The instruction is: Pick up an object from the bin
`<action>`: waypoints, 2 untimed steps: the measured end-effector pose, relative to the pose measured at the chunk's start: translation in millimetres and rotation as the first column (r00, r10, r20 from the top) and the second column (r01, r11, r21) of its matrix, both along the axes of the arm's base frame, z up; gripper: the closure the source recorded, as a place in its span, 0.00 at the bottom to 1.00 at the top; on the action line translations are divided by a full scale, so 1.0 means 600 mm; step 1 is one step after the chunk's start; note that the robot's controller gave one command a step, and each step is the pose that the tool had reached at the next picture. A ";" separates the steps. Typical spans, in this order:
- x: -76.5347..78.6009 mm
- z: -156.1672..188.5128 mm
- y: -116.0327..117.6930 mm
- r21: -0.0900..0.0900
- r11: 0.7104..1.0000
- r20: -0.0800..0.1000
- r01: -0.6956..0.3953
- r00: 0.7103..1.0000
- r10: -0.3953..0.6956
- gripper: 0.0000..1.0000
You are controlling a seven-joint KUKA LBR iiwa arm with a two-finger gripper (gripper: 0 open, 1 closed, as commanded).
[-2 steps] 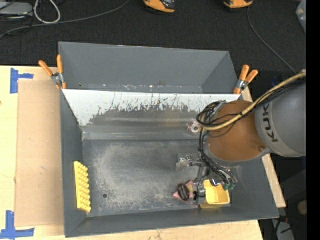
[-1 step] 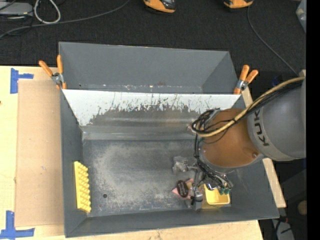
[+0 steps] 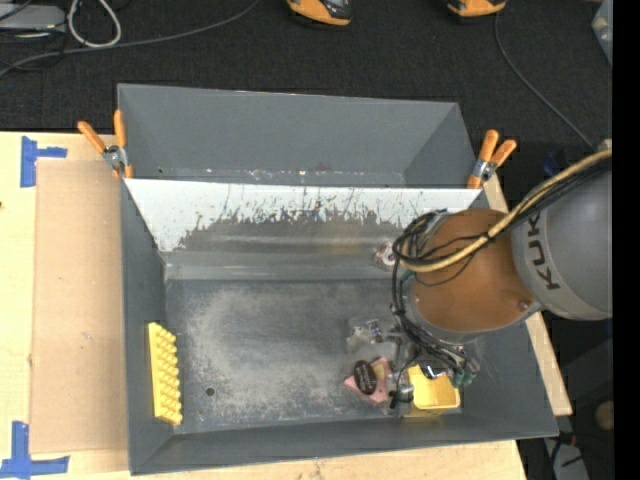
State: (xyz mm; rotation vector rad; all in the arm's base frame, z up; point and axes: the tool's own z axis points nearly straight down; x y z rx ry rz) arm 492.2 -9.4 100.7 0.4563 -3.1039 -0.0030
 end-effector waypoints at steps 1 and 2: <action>-0.013 -0.049 -0.039 0.001 0.977 0.012 -0.214 0.977 0.214 0.00; -0.016 -0.047 -0.123 -0.003 0.967 0.020 -0.254 0.967 0.254 1.00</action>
Offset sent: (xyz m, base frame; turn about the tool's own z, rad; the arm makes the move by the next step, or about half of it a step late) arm -0.0150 -0.0736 -0.0307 -0.2598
